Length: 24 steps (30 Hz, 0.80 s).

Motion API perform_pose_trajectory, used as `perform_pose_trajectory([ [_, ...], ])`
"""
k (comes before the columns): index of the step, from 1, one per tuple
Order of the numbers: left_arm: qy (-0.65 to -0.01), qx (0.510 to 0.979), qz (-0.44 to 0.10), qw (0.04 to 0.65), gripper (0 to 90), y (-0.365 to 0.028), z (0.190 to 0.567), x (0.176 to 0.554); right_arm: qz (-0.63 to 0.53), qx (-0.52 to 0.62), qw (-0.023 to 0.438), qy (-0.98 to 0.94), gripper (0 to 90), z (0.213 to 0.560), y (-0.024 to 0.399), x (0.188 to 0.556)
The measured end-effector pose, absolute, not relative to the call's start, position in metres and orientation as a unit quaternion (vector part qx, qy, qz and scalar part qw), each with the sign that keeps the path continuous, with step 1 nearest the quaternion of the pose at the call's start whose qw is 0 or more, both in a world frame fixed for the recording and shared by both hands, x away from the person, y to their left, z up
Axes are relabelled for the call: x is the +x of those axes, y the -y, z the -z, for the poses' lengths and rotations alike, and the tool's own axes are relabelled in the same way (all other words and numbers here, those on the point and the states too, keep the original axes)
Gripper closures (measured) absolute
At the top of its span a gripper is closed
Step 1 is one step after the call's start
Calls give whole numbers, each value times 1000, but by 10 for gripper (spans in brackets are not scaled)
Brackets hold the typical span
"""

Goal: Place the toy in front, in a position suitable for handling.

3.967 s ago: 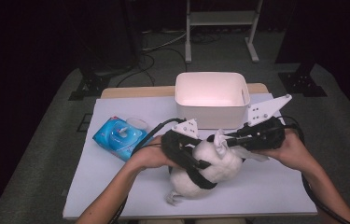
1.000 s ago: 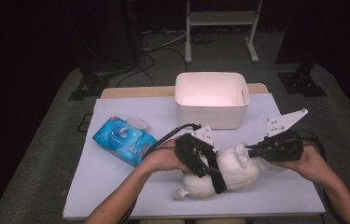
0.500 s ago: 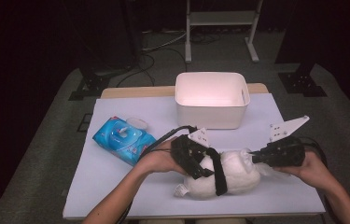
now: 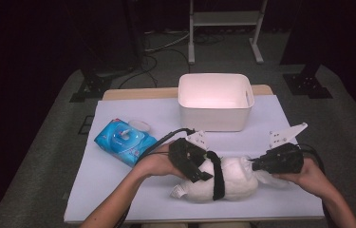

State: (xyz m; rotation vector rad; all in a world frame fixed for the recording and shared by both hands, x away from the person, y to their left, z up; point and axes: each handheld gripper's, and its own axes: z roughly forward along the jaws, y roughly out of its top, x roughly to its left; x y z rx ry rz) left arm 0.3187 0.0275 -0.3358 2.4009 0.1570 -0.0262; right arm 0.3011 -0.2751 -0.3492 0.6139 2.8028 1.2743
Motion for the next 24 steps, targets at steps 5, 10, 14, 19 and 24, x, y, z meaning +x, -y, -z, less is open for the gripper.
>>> perform_pose_trajectory([
  [5, -59, 930, 10, 362, 222, -26, 336, 318, -399, 188, 20, -897, 839, 336, 276, 298],
  [10, -52, 930, 11, 364, 221, -22, 336, 317, -400, 172, 22, -900, 836, 328, 264, 300],
  [14, -47, 932, 9, 361, 220, -20, 336, 316, -391, 150, 24, -908, 835, 324, 248, 302],
  [19, -49, 931, 9, 361, 217, -22, 336, 316, -378, 135, 24, -915, 834, 322, 232, 303],
  [24, -54, 929, 7, 367, 202, -23, 334, 316, -373, 143, 20, -917, 834, 326, 237, 305],
])
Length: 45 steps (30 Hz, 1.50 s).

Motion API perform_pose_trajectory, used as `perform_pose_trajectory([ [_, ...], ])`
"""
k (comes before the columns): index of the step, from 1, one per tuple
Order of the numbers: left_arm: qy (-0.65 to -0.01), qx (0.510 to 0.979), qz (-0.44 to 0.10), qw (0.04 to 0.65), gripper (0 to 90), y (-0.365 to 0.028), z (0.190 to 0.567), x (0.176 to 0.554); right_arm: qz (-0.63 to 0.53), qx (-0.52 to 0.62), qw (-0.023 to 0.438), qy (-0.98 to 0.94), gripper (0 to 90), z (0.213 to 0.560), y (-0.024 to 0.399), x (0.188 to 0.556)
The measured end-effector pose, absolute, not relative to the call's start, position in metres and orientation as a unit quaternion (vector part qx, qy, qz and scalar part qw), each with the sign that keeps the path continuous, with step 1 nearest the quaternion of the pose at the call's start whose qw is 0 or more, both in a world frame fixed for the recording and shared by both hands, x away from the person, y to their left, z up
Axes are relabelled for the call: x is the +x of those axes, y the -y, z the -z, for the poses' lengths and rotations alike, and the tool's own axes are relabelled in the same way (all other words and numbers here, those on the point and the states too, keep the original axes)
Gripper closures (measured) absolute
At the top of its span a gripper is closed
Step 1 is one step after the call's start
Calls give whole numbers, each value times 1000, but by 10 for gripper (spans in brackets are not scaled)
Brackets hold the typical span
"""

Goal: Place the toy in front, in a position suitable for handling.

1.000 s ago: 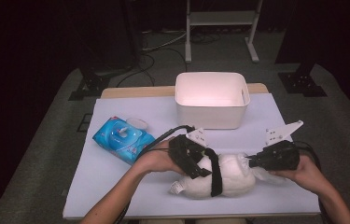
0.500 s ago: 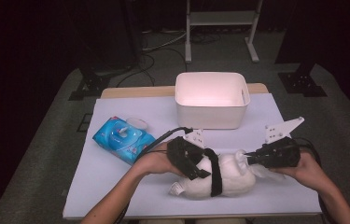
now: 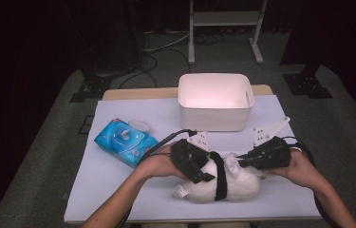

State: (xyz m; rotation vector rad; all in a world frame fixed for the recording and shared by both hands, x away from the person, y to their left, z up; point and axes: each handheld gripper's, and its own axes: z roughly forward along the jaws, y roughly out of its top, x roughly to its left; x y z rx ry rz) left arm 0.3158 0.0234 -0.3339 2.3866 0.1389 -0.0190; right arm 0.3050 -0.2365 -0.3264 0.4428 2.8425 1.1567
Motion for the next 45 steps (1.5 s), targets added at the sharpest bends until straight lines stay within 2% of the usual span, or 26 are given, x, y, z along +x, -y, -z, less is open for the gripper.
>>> perform_pose_trajectory([
  [9, -58, 927, -4, 371, 183, -29, 327, 316, -385, 173, 14, -907, 833, 335, 257, 305],
  [18, -62, 926, -3, 373, 182, -36, 330, 317, -387, 172, 18, -906, 831, 334, 259, 301],
  [27, -69, 921, 4, 383, 184, -40, 339, 318, -369, 147, 30, -917, 830, 327, 241, 301],
  [40, -65, 922, 0, 381, 183, -37, 339, 316, -339, 102, 22, -935, 822, 328, 194, 307],
  [45, -65, 921, 1, 384, 184, -38, 340, 316, -347, 99, 19, -932, 823, 325, 189, 309],
])
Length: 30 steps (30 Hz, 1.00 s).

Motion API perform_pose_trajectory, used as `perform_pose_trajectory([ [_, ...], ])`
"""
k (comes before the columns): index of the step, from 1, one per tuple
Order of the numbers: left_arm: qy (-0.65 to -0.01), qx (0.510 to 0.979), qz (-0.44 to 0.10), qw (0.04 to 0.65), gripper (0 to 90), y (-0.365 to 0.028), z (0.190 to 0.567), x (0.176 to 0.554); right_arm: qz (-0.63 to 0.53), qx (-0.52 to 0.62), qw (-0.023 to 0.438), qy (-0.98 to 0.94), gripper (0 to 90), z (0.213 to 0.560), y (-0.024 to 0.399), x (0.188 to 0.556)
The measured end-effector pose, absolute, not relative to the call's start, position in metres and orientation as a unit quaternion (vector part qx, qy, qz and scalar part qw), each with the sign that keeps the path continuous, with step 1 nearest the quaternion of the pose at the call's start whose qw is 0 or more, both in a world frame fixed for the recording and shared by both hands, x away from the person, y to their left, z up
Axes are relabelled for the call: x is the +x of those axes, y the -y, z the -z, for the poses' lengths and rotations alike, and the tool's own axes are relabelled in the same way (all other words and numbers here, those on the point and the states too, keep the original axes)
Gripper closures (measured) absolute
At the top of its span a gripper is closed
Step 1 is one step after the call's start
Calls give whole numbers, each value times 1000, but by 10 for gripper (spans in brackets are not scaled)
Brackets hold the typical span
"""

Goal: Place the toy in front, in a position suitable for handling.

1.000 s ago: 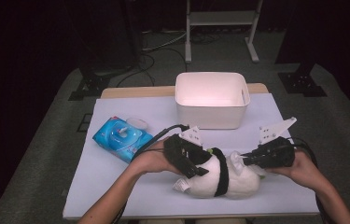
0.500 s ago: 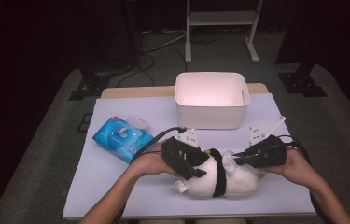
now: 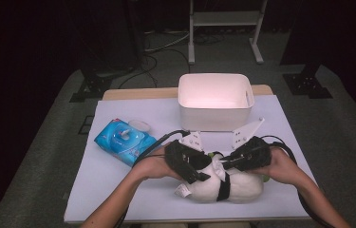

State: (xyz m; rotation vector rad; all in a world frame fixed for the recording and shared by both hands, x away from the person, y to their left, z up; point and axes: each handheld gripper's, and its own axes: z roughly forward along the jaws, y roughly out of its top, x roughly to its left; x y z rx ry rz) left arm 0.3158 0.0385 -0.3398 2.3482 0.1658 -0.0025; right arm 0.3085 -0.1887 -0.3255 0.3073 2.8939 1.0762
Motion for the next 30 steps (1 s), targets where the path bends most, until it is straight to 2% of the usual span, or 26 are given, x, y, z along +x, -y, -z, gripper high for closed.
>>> perform_pose_trajectory([
  [20, -64, 919, 3, 390, 186, -38, 339, 318, -346, 135, 30, -928, 818, 319, 235, 298],
  [30, -64, 919, 2, 388, 185, -38, 340, 318, -346, 130, 24, -929, 816, 323, 221, 302],
])
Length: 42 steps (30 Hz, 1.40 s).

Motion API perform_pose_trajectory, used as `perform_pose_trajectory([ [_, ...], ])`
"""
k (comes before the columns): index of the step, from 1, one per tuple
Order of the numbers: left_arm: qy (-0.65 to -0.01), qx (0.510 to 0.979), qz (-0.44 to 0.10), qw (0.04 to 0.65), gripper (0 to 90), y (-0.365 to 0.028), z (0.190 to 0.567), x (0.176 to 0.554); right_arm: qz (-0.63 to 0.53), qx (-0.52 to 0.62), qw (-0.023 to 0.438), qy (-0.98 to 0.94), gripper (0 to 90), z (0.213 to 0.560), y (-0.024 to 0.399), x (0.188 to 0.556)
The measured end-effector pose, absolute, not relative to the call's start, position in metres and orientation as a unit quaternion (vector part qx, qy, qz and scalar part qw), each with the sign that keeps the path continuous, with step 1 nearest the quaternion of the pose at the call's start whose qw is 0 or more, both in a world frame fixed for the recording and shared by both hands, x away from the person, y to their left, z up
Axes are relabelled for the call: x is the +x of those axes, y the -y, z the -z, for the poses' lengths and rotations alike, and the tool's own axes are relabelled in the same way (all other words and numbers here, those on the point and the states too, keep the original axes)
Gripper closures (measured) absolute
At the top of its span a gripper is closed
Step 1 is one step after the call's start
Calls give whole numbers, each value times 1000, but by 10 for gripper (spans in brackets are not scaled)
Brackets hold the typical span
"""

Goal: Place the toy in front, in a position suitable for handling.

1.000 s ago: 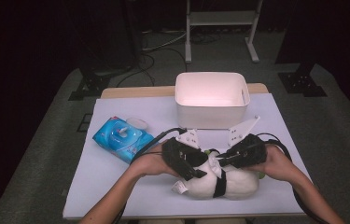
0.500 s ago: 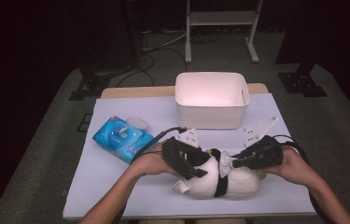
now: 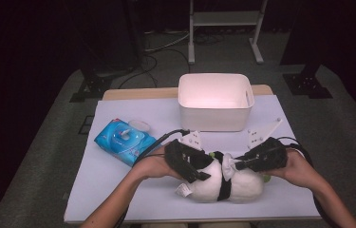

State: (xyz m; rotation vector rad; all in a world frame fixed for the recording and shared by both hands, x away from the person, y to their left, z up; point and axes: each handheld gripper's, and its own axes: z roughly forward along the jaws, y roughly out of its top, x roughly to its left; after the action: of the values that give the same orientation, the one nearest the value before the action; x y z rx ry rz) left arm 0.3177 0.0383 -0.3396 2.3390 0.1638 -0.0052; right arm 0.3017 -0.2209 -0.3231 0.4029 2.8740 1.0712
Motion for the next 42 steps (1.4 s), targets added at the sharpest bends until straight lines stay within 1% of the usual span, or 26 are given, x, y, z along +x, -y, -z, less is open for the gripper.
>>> perform_pose_trajectory([
  [9, -64, 921, 1, 385, 183, -37, 339, 317, -337, 105, 16, -935, 815, 328, 196, 307],
  [18, -63, 919, 4, 388, 183, -39, 340, 317, -357, 96, 16, -929, 814, 322, 183, 311],
  [32, -60, 915, 3, 400, 184, -40, 338, 315, -337, 119, 9, -934, 813, 329, 210, 305],
  [36, -59, 916, 4, 397, 183, -40, 337, 314, -339, 120, 9, -933, 813, 330, 211, 304],
  [42, -64, 909, 9, 411, 178, -46, 335, 313, -342, 124, 5, -931, 813, 332, 214, 305],
])
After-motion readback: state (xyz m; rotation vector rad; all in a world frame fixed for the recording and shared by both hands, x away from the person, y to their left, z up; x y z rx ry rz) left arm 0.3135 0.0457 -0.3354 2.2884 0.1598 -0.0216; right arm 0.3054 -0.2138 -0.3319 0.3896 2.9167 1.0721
